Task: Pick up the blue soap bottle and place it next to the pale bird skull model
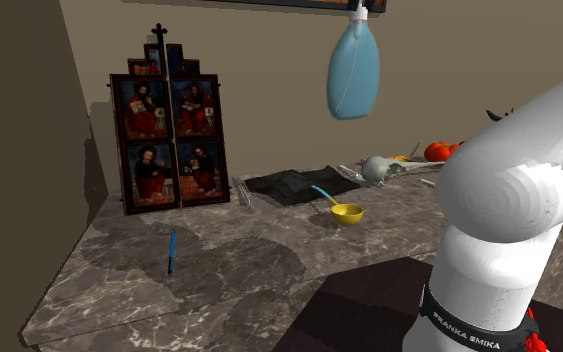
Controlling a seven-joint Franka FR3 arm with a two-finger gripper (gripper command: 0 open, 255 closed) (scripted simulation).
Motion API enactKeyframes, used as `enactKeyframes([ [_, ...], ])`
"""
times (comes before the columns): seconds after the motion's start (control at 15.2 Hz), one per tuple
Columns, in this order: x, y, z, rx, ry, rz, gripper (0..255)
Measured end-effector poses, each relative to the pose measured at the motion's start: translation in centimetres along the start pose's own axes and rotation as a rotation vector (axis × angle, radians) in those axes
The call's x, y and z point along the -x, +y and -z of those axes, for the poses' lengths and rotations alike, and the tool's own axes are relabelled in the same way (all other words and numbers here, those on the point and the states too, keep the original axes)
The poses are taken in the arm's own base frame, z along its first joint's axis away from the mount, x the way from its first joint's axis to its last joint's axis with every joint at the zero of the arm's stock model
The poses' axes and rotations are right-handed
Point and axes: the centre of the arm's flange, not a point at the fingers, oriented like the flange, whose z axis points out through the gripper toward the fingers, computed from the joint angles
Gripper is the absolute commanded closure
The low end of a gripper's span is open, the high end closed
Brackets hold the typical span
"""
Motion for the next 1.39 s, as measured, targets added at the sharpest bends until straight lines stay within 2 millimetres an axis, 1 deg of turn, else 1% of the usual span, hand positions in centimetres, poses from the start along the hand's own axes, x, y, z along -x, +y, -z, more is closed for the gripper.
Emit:
enactKeyframes([
  [0.13,0.9,2.3,-0.4,0.0,0.0,0.0,255],
  [0.26,2.5,4.6,-0.9,0.0,0.0,0.0,255],
  [0.46,4.4,8.1,-1.0,0.0,0.0,0.0,255],
  [0.66,6.1,11.3,-1.9,-0.001,0.0,0.0,255],
  [0.79,7.5,13.9,-2.2,-0.001,0.0,0.0,255],
  [0.86,7.9,14.8,-2.3,0.0,0.001,0.0,255],
  [0.92,8.3,16.1,-2.6,0.0,0.001,0.0,255],
  [0.99,9.2,17.2,-2.6,-0.001,0.0,0.0,255],
  [1.19,10.9,20.6,-3.2,0.0,0.001,0.0,255],
  [1.32,12.4,23.0,-3.0,0.0,0.001,0.0,255],
  [1.39,13.0,24.1,-3.5,0.0,0.001,0.0,255],
])
